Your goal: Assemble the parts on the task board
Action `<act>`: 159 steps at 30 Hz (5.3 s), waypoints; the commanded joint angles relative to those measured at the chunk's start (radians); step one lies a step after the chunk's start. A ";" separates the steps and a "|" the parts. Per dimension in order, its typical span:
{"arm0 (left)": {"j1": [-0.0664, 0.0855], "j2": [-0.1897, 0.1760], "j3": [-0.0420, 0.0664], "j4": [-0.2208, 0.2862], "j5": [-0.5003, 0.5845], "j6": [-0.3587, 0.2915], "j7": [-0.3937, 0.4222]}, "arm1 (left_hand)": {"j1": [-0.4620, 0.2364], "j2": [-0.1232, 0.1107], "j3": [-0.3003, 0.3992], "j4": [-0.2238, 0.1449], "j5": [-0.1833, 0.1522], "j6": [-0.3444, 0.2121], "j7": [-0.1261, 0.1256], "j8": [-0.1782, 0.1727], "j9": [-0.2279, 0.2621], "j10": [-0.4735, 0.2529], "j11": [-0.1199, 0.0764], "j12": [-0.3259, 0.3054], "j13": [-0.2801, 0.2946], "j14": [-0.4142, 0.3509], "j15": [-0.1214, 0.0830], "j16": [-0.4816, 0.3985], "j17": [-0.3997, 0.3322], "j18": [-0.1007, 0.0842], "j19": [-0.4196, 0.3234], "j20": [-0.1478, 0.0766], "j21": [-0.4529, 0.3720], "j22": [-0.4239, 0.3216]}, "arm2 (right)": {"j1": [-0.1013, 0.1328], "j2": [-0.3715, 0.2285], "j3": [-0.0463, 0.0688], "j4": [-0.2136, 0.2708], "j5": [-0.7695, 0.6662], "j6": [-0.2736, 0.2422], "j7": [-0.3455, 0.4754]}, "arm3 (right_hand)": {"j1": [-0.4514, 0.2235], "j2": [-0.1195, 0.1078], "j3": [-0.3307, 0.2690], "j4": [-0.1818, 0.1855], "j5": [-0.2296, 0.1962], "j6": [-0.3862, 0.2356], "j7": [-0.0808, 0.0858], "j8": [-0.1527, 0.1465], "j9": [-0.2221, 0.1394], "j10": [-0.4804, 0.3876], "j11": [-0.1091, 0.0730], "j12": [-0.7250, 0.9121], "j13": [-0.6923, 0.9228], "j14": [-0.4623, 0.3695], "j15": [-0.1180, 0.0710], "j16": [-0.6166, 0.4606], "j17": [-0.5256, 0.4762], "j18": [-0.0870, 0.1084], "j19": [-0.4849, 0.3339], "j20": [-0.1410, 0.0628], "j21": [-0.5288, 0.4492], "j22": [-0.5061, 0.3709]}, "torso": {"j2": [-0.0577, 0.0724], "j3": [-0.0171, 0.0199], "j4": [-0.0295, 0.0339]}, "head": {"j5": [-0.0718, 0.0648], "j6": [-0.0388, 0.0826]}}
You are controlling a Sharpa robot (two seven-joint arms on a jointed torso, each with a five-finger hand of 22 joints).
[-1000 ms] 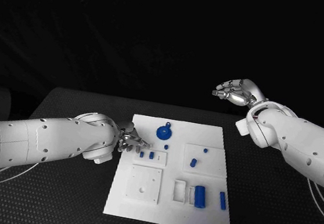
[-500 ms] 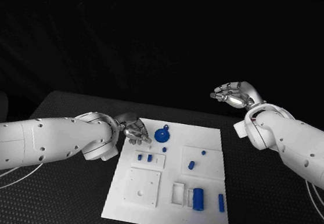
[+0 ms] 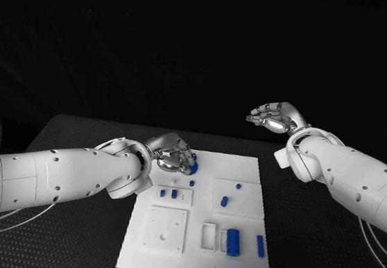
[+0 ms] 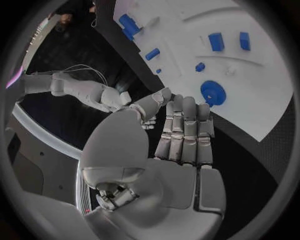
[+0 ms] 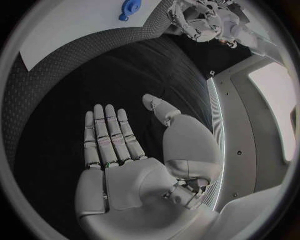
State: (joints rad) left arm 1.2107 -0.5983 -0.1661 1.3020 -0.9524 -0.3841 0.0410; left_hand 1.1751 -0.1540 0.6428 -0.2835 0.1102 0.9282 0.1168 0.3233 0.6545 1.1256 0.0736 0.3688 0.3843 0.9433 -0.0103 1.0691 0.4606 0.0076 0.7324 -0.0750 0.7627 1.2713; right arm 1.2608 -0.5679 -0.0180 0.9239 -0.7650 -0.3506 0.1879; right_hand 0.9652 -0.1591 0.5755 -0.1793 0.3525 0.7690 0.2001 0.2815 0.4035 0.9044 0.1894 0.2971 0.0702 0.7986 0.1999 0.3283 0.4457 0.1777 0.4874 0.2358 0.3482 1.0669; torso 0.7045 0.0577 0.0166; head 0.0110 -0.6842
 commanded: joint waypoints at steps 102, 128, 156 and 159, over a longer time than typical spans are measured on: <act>-0.071 0.245 -0.025 -0.334 -0.533 0.148 -0.049 | 0.048 0.027 -0.014 0.038 -0.037 0.023 0.019 -0.075 -0.077 0.064 0.019 -0.288 -0.107 0.106 -0.008 0.128 0.079 0.055 0.122 -0.041 0.037 0.058 | -0.001 0.012 0.000 0.017 -0.001 0.016 0.007 | -0.005 0.006 -0.007 0.003 0.004 -0.007 0.022 0.007 -0.004 0.002 0.002 -0.005 -0.001 -0.009 0.001 0.003 -0.005 0.015 -0.007 0.003 -0.008 0.005 | -0.001 -0.0006 0.0030 | -0.019 -0.007; -0.072 0.235 -0.026 -0.325 -0.544 0.140 -0.035 | 0.051 -0.024 -0.015 0.027 -0.027 0.003 0.029 -0.088 -0.089 0.004 0.039 -0.303 -0.128 0.101 0.011 0.126 0.072 0.063 0.122 -0.026 0.036 0.055 | -0.001 0.012 0.000 0.015 -0.001 0.018 0.007 | -0.006 0.007 -0.007 0.003 0.005 -0.007 0.022 0.008 -0.004 0.003 0.001 -0.005 -0.001 -0.009 0.001 0.003 -0.005 0.016 -0.007 0.004 -0.009 0.006 | 0.000 -0.0007 0.0024 | -0.016 -0.011; -0.075 0.238 -0.041 -0.331 -0.602 0.132 -0.034 | 0.104 -0.009 -0.003 0.006 -0.016 0.066 0.004 -0.053 -0.080 0.086 0.006 -0.241 -0.096 0.121 -0.021 0.162 0.082 0.057 0.137 -0.045 0.051 0.057 | -0.001 0.013 0.000 0.017 -0.001 0.020 0.008 | -0.007 0.009 -0.008 0.004 0.005 -0.006 0.021 0.009 -0.004 0.004 0.001 -0.005 -0.001 -0.009 0.001 0.004 -0.006 0.016 -0.007 0.004 -0.009 0.007 | 0.000 -0.0007 0.0027 | -0.013 -0.016; -0.076 0.237 -0.041 -0.333 -0.602 0.122 -0.034 | 0.100 0.004 -0.005 0.011 -0.015 0.102 -0.011 -0.034 -0.073 0.129 -0.014 -0.213 -0.082 0.145 -0.041 0.179 0.086 0.058 0.157 -0.057 0.062 0.057 | -0.001 0.013 0.000 0.018 -0.001 0.019 0.008 | -0.007 0.009 -0.008 0.004 0.005 -0.005 0.021 0.009 -0.004 0.004 0.001 -0.005 -0.001 -0.009 0.001 0.004 -0.006 0.016 -0.007 0.004 -0.009 0.007 | 0.000 -0.0005 0.0021 | -0.013 -0.017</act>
State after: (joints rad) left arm 1.1473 -0.3575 -0.1986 0.9745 -1.5375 -0.2967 0.0253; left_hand 1.2759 -0.1572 0.6391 -0.2744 0.0919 1.0216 0.1052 0.2859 0.5802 1.2465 0.0626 0.1518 0.3014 1.0839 -0.0474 1.2444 0.5459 0.0616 0.8841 -0.1150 0.8209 1.3079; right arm 1.2597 -0.5549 -0.0181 0.9393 -0.7645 -0.3425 0.1880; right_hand 0.9611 -0.1551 0.5728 -0.1766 0.3524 0.7690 0.2001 0.2864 0.4001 0.9044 0.1894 0.2971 0.0705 0.7986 0.1999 0.3283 0.4409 0.1778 0.4838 0.2393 0.3445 1.0728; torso 0.7043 0.0567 0.0191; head -0.0022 -0.7005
